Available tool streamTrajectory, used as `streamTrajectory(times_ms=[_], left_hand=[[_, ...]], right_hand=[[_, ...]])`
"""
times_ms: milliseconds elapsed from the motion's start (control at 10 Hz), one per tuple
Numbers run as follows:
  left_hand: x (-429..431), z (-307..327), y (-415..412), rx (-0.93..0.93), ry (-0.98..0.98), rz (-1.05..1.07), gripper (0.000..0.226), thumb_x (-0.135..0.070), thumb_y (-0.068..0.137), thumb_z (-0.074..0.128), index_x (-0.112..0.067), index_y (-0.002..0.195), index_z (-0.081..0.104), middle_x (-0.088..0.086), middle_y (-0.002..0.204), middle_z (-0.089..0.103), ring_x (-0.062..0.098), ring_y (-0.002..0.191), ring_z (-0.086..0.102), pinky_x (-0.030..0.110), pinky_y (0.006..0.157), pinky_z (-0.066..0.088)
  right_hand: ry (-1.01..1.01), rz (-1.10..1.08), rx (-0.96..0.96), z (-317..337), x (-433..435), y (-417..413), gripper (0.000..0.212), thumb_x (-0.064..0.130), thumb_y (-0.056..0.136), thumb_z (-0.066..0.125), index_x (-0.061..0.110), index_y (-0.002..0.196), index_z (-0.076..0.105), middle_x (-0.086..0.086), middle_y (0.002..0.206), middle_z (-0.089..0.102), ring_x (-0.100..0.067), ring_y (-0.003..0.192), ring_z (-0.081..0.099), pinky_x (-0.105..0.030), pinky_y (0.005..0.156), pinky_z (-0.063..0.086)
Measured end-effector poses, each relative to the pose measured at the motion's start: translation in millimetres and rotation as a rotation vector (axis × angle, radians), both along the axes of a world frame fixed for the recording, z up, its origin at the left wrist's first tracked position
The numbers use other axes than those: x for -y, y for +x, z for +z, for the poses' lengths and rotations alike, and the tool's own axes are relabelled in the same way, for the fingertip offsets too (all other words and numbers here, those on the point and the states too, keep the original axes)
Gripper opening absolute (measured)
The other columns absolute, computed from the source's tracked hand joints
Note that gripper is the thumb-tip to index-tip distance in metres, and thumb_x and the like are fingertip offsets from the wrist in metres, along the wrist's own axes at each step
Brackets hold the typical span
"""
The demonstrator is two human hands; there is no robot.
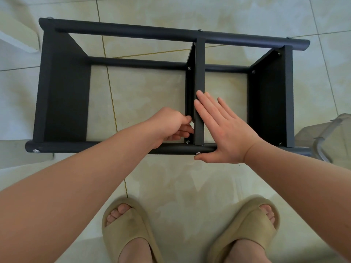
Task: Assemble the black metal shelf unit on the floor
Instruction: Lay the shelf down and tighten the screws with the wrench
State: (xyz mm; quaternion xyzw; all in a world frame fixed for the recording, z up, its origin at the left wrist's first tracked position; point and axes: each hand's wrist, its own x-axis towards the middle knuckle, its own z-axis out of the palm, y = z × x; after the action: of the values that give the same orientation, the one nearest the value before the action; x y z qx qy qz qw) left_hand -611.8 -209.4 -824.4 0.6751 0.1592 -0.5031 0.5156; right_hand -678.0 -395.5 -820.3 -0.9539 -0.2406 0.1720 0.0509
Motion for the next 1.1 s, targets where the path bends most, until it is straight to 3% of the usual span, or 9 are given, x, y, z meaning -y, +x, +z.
streamTrajectory(times_ms=[1100], left_hand=[[-19.2,0.6,5.2,0.115,-0.032,-0.265,0.017,-0.018,0.102,0.052,-0.017,0.091,0.064,-0.008,0.078,0.075,0.010,0.082,0.064,0.025,0.072,0.047]], right_hand=[[0.002,0.003,-0.003,-0.4,0.1,0.0,0.121,0.084,0.081,0.039,0.003,0.160,-0.003,-0.013,0.168,-0.014,-0.028,0.156,-0.010,-0.051,0.127,0.008]])
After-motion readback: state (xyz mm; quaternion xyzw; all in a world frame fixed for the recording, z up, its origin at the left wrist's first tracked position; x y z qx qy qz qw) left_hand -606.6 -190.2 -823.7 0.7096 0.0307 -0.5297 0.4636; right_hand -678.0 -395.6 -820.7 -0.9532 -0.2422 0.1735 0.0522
